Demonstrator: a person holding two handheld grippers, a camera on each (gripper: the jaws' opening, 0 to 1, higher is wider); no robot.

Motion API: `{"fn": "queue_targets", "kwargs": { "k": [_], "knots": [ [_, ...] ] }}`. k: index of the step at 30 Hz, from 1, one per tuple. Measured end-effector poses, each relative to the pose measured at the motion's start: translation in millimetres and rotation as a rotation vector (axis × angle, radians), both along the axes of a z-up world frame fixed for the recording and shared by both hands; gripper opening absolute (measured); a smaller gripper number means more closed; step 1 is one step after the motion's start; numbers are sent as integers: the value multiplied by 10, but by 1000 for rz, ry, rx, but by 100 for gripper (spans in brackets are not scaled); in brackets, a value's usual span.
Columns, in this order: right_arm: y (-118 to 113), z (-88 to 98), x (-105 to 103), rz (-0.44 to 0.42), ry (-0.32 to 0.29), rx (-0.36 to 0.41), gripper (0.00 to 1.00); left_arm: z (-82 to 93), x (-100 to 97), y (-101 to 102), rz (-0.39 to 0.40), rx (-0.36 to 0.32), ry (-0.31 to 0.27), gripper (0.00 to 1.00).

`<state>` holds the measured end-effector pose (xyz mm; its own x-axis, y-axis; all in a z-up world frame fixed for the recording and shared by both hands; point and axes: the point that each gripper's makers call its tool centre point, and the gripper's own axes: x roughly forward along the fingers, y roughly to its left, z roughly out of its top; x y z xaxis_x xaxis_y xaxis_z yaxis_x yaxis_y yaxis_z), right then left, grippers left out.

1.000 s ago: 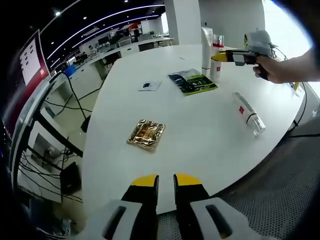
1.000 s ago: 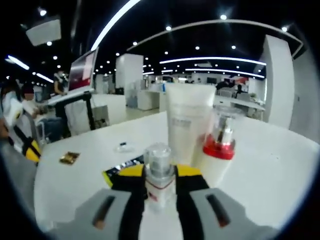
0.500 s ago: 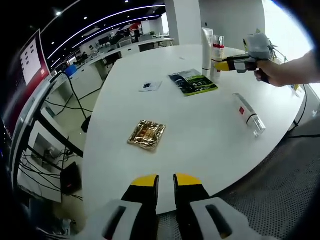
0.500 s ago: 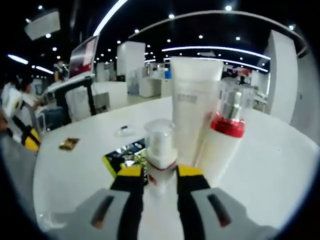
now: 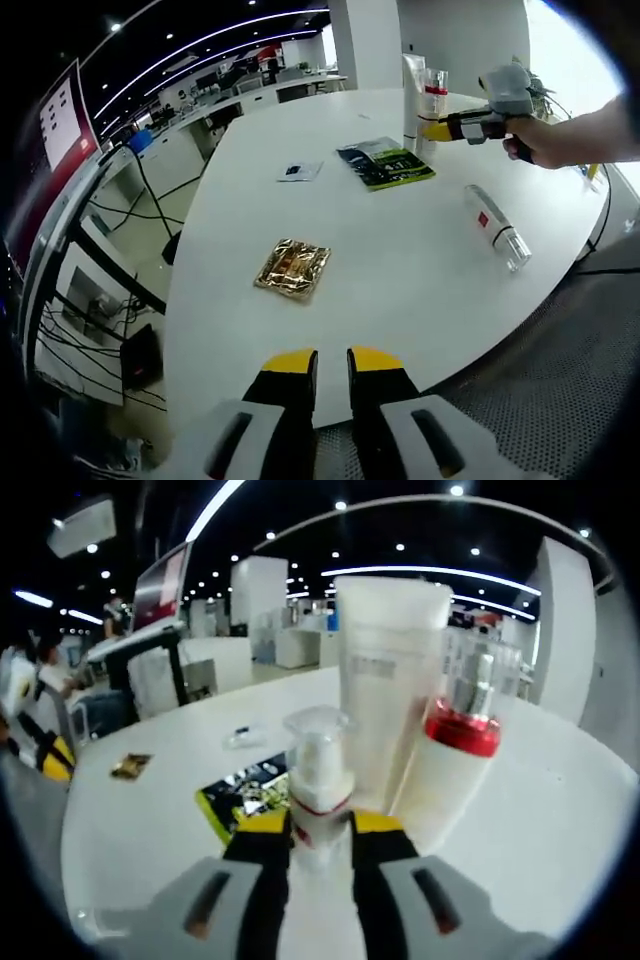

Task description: Arrange the skincare products in the storage area until every visible bottle or jar stands upright without overlapping.

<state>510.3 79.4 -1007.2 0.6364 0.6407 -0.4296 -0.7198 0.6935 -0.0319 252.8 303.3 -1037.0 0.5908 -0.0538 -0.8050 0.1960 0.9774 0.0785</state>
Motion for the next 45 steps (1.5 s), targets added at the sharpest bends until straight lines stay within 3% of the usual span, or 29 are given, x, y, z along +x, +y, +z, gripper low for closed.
{"fn": "queue_targets", "kwargs": {
  "k": [15,23,30,45],
  "knots": [
    [-38,-28,57,10,19,-23,21,7,1,1,1,-2,-5,13],
    [-129,-85,-2,-8,59,-24,22,9,3,-7,-3,-4,-6,13],
    [-177,-63,9,-19,53,-22,18,2,1,-10,-7,-2,-2,13],
    [-91,-59,32,-7,63,-9,17,0,0,-3,-7,0,0,13]
  ]
}}
